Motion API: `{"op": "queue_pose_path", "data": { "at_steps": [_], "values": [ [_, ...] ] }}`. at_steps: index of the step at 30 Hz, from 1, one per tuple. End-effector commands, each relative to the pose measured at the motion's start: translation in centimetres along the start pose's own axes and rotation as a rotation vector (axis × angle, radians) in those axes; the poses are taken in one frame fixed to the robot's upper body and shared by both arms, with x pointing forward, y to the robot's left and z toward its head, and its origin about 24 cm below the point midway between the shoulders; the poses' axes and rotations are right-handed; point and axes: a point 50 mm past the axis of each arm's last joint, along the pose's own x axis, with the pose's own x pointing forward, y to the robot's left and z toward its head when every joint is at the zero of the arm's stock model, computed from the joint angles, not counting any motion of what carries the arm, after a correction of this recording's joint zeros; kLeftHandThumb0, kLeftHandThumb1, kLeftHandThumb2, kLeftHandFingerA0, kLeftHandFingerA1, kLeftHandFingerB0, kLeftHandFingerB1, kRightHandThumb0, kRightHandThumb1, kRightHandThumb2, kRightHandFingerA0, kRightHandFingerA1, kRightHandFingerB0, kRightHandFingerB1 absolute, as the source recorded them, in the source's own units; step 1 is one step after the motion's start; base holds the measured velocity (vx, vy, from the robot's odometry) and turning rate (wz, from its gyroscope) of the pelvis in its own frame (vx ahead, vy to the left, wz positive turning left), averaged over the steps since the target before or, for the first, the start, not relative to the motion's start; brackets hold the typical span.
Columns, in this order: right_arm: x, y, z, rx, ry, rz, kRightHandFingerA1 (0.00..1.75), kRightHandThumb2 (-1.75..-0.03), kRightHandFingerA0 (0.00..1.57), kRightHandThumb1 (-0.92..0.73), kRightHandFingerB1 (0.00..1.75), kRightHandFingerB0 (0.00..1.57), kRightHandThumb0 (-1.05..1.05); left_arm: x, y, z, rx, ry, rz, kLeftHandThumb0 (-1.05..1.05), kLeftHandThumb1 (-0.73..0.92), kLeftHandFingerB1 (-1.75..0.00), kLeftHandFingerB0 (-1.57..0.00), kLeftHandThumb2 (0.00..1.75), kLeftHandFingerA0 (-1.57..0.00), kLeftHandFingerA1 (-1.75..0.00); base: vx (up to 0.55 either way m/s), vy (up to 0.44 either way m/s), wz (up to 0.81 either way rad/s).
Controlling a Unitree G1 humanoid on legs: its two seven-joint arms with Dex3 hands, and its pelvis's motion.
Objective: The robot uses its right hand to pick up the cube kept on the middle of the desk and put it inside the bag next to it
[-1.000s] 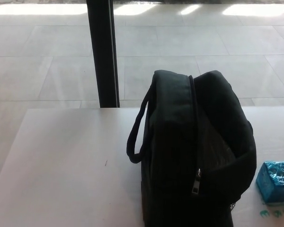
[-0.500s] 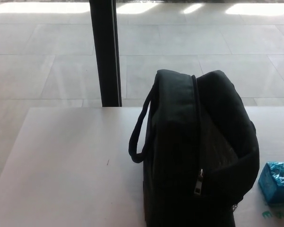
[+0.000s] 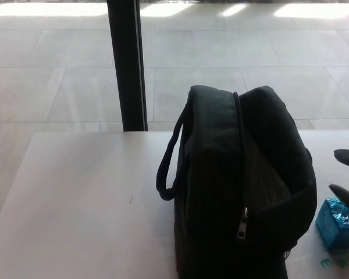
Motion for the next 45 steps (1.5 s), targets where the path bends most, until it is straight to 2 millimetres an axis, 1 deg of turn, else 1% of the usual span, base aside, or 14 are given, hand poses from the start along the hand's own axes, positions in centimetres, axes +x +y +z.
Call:
{"op": "queue_pose_path", "data": {
  "at_steps": [1,2,4,5,23,26,27,29,39,40,41,43,44,45],
  "values": [
    [0.4,-1.4,-0.1,-0.174,0.051,-0.043,0.18,-1.02,0.0,-0.65,0.09,0.0,-0.98,-0.4,0.6,0.1,-0.012,0.014,0.022,-0.62,0.6,-0.4,-0.33,0.56,-0.31,-0.5,0.0,0.0,0.0],
    [0.7,-1.6,-0.1,-0.207,0.076,-0.058,0.16,-1.02,0.0,-0.67,0.08,0.0,-0.98,-0.4,0.7,0.2,-0.026,0.01,0.014,-0.73,0.47,-0.51,-0.28,0.85,-0.25,-0.57,0.0,0.0,0.0],
    [0.7,-1.6,-0.2,-0.22,0.078,-0.06,0.16,-1.02,0.0,-0.67,0.08,0.0,-0.98,-0.3,0.7,0.4,-0.025,0.008,0.012,-0.73,0.47,-0.51,-0.28,0.85,-0.25,-0.57,0.0,0.0,0.0],
    [0.7,-1.2,-0.3,-0.244,0.085,-0.048,0.16,-1.01,0.0,-0.67,0.08,0.0,-0.98,-0.3,0.7,0.4,-0.018,0.009,0.014,-0.63,0.59,-0.41,-0.32,0.57,-0.29,-0.52,0.0,0.0,0.0],
    [1.5,2.3,0.1,-0.309,0.083,0.037,0.12,-1.0,0.0,-0.63,0.08,0.07,-1.01,-0.4,0.7,0.7,0.002,0.006,0.001,-0.64,0.6,-0.39,-0.3,0.56,-0.27,-0.51,0.0,0.0,0.0],
    [1.7,2.1,-0.6,-0.361,0.128,0.059,0.0,-0.78,0.0,-0.61,0.15,0.0,-0.88,-0.3,0.7,0.7,0.001,0.0,0.001,-0.63,0.6,-0.4,-0.31,0.57,-0.28,-0.51,0.0,0.0,0.0],
    [1.7,1.9,-1.4,-0.392,0.175,0.104,0.23,-0.95,0.0,-0.57,0.07,0.0,-0.95,-0.3,0.6,0.8,-0.004,0.003,0.003,-0.74,0.48,-0.51,-0.27,0.86,-0.25,-0.57,0.0,0.0,0.0],
    [1.7,1.8,-1.5,-0.405,0.187,0.113,0.22,-0.88,0.0,-0.54,0.06,0.0,-0.91,-0.3,0.7,0.8,-0.009,0.004,0.005,-0.63,0.59,-0.41,-0.33,0.58,-0.29,-0.53,0.0,0.0,0.0],
    [1.9,0.7,-4.7,-0.495,0.376,0.169,0.09,-0.73,0.0,-0.49,0.02,0.07,-0.9,-0.2,0.6,1.2,0.018,0.005,0.003,-0.61,0.62,-0.4,-0.32,0.57,-0.28,-0.5,0.0,0.0,0.0],
    [1.9,1.0,-4.8,-0.489,0.38,0.174,0.01,-0.7,0.0,-0.49,0.0,0.14,-0.92,-0.2,0.6,1.3,-0.004,0.001,-0.001,-0.66,0.46,-0.53,-0.28,0.86,-0.21,-0.56,0.0,0.0,0.0],
    [2.0,1.1,-4.6,-0.487,0.377,0.176,0.0,-0.69,0.0,-0.48,0.02,0.16,-0.9,-0.2,0.6,1.2,-0.005,0.003,-0.002,-0.6,0.62,-0.41,-0.32,0.58,-0.27,-0.52,0.0,0.0,0.0],
    [2.0,1.3,-4.6,-0.489,0.375,0.18,0.01,-0.7,0.0,-0.48,0.05,0.15,-0.89,-0.1,0.6,1.2,0.007,0.005,0.001,-0.6,0.63,-0.41,-0.32,0.58,-0.27,-0.51,0.0,0.0,0.0],
    [2.2,1.5,-4.6,-0.508,0.365,0.184,0.01,-0.69,0.0,-0.47,0.05,0.16,-0.88,0.0,0.7,1.2,0.002,0.005,0.002,-0.71,0.48,-0.53,-0.3,0.86,-0.23,-0.56,0.0,0.0,0.0],
    [2.2,1.6,-4.5,-0.512,0.361,0.185,0.0,-0.68,0.0,-0.46,0.03,0.16,-0.87,0.0,0.7,1.2,0.002,0.004,0.002,-0.62,0.61,-0.4,-0.33,0.58,-0.29,-0.51,0.0,0.0,0.0]
  ]
}}
